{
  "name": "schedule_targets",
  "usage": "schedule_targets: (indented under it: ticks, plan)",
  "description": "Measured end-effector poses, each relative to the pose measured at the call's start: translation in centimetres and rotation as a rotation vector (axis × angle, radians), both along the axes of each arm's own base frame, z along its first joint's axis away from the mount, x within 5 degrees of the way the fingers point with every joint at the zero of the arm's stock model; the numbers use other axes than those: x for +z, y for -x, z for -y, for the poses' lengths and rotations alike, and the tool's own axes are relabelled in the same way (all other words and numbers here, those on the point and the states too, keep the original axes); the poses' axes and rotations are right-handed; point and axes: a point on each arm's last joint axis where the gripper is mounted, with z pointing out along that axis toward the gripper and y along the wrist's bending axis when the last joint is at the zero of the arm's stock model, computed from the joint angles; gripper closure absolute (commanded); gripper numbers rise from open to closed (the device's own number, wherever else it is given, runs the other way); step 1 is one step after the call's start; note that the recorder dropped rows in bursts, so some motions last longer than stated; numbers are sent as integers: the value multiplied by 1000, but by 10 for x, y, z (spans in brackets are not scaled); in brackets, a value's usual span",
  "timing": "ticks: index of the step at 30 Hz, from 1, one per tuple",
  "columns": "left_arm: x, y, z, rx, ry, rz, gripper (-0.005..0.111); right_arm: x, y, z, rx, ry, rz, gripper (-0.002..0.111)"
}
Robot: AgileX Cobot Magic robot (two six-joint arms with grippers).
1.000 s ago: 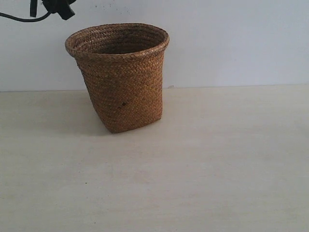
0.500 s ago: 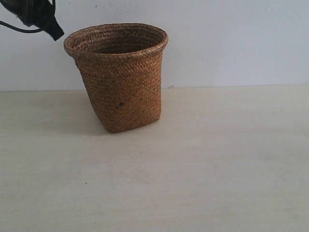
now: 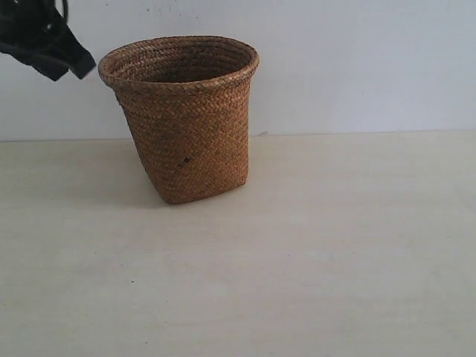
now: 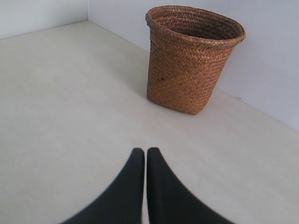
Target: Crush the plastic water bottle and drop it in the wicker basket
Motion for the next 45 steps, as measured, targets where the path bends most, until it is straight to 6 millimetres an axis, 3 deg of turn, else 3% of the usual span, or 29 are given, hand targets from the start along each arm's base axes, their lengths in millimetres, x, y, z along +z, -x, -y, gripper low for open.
schedule_targets:
  ticks: [4,5,11,16,20,23,29,45]
  plan:
    - [25,42,-13,-27,100,58,103,0,0,0,0,0,0,108]
    - [34,67,-21,-41,149,91,103,0,0,0,0,0,0,108]
    - [35,135,-51,-54,203,153,103,0,0,0,0,0,0,108]
    - [16,214,-88,-9,331,295,103,0,0,0,0,0,0,108]
    - [-6,248,-109,57,362,368,103,0,0,0,0,0,0,108]
    - [-37,274,-125,102,404,449,103,0,0,0,0,0,0,108]
    - [-73,312,-138,119,628,615,103,0,0,0,0,0,0,108]
    - [-59,320,-138,66,749,760,103,0,1,1,0,-4,2,108]
